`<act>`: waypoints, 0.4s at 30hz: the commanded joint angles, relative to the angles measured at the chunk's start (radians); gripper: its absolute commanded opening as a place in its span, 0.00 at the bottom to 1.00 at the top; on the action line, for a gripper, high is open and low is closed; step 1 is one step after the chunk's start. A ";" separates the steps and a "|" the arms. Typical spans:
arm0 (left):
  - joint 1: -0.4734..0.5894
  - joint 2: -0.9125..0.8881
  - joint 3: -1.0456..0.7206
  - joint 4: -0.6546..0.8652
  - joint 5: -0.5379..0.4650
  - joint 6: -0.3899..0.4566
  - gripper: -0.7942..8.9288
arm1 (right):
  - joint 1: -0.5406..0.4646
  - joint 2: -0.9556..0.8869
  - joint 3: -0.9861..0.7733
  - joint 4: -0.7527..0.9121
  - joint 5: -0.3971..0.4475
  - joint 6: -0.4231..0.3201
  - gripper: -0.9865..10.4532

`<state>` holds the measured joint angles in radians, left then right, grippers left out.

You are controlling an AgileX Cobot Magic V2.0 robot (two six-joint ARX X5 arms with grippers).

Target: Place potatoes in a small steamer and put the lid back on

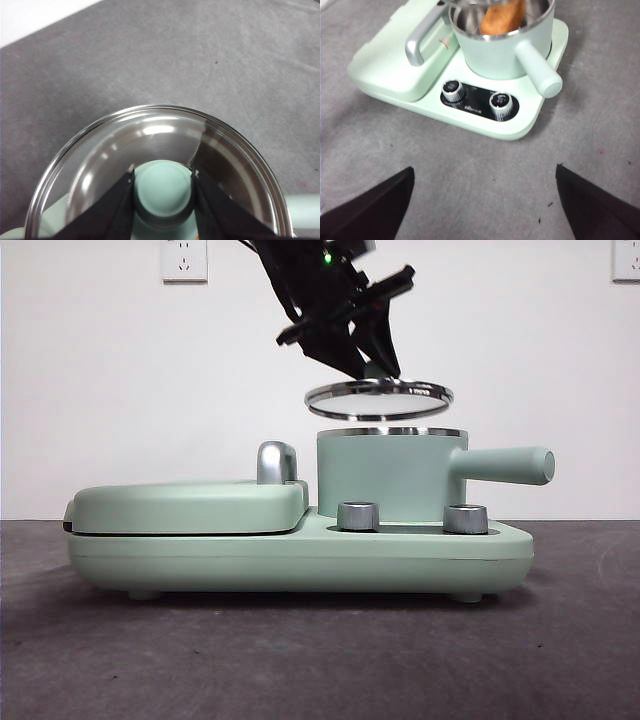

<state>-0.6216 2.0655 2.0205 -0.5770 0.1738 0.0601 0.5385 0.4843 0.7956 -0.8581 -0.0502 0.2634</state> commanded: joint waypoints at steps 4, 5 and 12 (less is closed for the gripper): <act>-0.027 0.033 0.037 0.054 0.003 0.008 0.10 | 0.008 0.003 0.006 0.012 0.003 0.010 0.47; -0.029 0.035 0.037 0.053 0.003 0.008 0.10 | 0.008 0.003 0.006 0.012 0.003 0.010 0.47; -0.028 0.046 0.037 0.050 0.003 0.015 0.10 | 0.008 0.003 0.006 0.012 -0.001 0.021 0.47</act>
<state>-0.6430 2.0914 2.0205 -0.5499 0.1738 0.0628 0.5385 0.4843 0.7956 -0.8555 -0.0513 0.2703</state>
